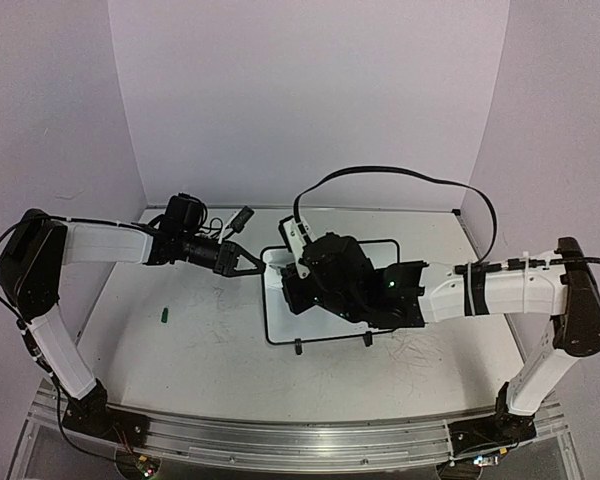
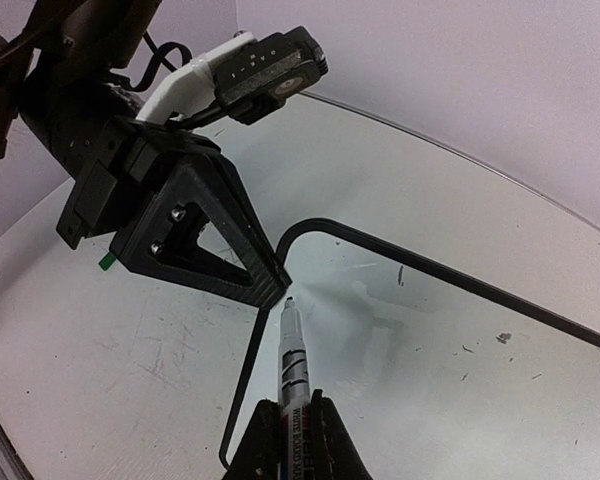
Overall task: Write a sentence on the whiteboard
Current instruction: Hold the whiteboard on the whiteboard stand, then write a sentence on the whiteboard.
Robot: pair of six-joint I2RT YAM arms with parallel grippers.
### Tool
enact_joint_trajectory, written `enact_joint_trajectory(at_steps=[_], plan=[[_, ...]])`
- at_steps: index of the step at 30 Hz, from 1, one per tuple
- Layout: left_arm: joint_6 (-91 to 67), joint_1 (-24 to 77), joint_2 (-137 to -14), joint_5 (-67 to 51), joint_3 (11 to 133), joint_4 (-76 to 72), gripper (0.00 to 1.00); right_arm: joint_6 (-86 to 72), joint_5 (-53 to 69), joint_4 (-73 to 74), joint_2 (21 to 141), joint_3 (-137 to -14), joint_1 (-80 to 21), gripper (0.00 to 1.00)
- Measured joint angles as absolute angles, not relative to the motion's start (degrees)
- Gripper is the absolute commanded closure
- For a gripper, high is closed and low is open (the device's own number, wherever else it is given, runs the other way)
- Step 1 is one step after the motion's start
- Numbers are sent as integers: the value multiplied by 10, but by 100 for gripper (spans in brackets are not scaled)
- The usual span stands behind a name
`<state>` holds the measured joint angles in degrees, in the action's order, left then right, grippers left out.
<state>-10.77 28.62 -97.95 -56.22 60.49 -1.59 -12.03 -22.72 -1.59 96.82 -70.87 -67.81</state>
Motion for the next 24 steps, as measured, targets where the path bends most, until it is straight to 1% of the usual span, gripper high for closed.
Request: enact_joint_trajectory(at_steps=[12,24], plan=[[-99,288,-980,-557,605,-16,100,-123,-241,-14,969,-710,-678,100],[-91,289,-980,-557,605,-16,100,-123,-247,-9,981,-723,-678,100]])
